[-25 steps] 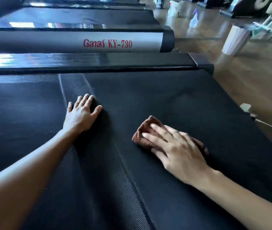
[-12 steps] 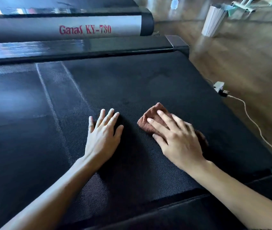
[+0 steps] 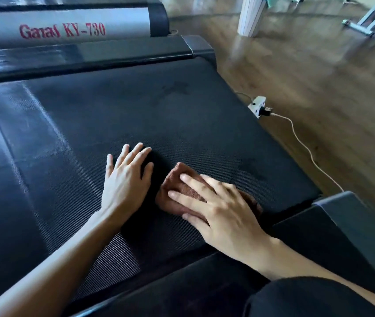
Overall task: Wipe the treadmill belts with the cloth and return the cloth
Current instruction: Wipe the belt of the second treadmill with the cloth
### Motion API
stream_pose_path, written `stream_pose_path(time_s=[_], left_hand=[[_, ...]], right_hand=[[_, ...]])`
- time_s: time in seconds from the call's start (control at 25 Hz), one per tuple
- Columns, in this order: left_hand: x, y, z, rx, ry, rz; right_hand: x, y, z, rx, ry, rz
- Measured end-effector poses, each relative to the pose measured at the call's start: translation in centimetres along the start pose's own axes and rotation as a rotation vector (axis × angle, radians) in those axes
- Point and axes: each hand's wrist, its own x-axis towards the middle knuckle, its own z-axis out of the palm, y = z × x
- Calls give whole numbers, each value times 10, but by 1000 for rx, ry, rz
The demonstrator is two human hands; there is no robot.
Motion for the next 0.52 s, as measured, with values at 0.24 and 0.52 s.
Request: stream_pose_path(time_s=[0.24, 0.52], left_hand=[[-2, -1, 3, 101, -10, 15], [-1, -2, 3, 105, -1, 14]], right_hand=[[26, 31, -4, -66, 31, 342], [38, 50, -11, -39, -16, 372]])
